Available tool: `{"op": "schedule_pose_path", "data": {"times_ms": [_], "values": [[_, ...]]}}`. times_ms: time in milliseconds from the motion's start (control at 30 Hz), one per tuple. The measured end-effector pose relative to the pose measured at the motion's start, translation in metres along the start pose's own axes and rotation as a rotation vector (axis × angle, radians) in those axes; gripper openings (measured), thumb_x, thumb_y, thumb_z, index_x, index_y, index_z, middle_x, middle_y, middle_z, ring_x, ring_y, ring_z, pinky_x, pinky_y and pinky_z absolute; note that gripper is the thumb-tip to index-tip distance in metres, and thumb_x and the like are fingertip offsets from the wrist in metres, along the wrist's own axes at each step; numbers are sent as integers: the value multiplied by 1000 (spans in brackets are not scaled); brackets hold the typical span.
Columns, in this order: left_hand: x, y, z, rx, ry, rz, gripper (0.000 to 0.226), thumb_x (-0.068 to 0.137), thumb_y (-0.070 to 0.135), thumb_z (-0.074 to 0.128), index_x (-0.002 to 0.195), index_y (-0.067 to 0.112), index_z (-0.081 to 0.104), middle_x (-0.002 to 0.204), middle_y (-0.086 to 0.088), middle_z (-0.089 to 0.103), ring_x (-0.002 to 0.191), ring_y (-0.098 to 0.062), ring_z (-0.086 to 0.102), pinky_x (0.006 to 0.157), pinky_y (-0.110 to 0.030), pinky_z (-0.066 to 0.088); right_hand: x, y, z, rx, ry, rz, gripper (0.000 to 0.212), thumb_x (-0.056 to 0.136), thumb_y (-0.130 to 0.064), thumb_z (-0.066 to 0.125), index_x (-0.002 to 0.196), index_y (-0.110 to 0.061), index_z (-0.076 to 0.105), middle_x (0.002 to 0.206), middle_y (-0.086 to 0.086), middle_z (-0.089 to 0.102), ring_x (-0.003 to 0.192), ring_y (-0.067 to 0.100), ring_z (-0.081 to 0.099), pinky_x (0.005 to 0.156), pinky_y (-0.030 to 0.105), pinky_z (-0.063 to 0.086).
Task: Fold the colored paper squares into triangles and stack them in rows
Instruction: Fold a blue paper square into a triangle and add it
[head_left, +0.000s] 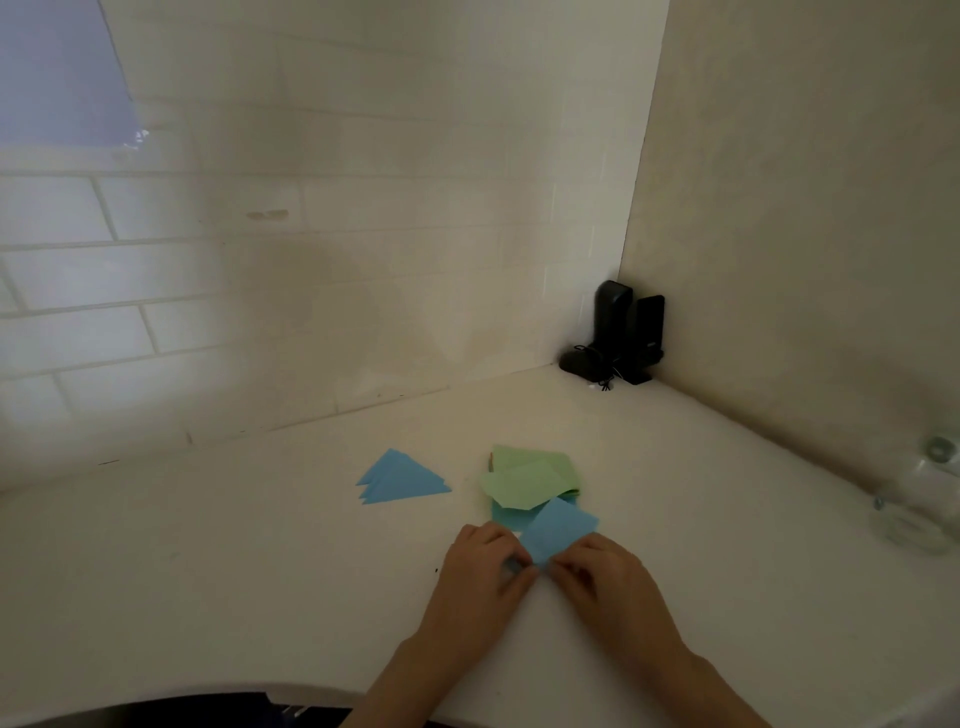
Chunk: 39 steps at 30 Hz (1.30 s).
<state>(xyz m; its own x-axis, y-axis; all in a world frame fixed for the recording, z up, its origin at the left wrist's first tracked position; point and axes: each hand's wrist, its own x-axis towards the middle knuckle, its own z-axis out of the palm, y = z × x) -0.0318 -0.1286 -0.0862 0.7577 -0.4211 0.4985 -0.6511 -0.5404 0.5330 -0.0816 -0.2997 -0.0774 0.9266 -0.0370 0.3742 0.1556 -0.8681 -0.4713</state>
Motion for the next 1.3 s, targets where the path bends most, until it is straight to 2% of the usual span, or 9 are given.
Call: {"op": "schedule_pose_path", "data": {"times_ms": [133,233,433,633,800,1000,1100,1233,1300], "values": [[4,3,5,-4,45,-82,20,79,44,56,77,25,62,81,15,53,80,-6,44,69,-13,33,5,-5,-4,63,-22,74,8,83,-35,65,84,-29,69,80,-11,65,71,4,57,67,19,47],[6,6,6,-11,68,-127,14,78,36,65,74,24,61,79,15,53,79,-6,45,69,-14,35,5,-7,-3,101,-5,128,11,80,-41,67,87,-32,68,78,-14,65,67,4,57,64,14,44],[6,8,8,-20,95,-201,16,74,33,69,74,28,54,77,18,52,77,-4,45,67,-13,34,9,-9,-4,162,-14,238,21,70,-48,74,83,-39,61,73,-13,64,69,4,58,60,15,46],[13,4,7,-137,23,-309,24,64,27,72,71,32,50,75,13,58,77,-6,55,68,-24,46,25,-6,-11,194,-97,330,29,57,-43,83,76,-32,65,75,-9,64,67,3,58,62,21,48],[15,5,-3,-239,-5,-324,23,67,8,71,70,24,55,74,10,62,78,3,56,64,-7,40,30,-4,-19,192,-177,306,19,64,-27,82,76,-30,68,73,-11,65,64,-2,57,58,8,42],[12,-1,-13,-292,-61,-304,22,71,-1,62,78,20,63,81,11,64,82,5,55,67,-3,37,24,-1,-22,194,-202,263,11,74,-26,73,78,-34,66,75,-15,65,62,-7,55,60,3,41],[8,-5,-19,-289,-143,-244,26,71,9,59,89,27,63,92,15,63,90,3,53,72,-3,35,20,-6,-18,147,-191,236,4,80,-35,67,80,-35,63,80,-15,60,65,-2,54,61,7,40],[2,-6,-22,-266,-144,-196,39,63,25,55,100,36,58,100,13,57,94,-3,52,78,-5,35,18,-14,-6,14,-194,222,25,88,-43,54,67,-43,40,87,-9,47,70,4,48,58,13,34],[0,-5,-21,-225,-122,-151,40,63,23,52,101,36,57,100,14,55,93,-6,49,78,-8,36,17,-13,-6,16,-216,197,27,91,-39,50,67,-40,38,86,-8,45,71,6,47,62,16,35]]}}
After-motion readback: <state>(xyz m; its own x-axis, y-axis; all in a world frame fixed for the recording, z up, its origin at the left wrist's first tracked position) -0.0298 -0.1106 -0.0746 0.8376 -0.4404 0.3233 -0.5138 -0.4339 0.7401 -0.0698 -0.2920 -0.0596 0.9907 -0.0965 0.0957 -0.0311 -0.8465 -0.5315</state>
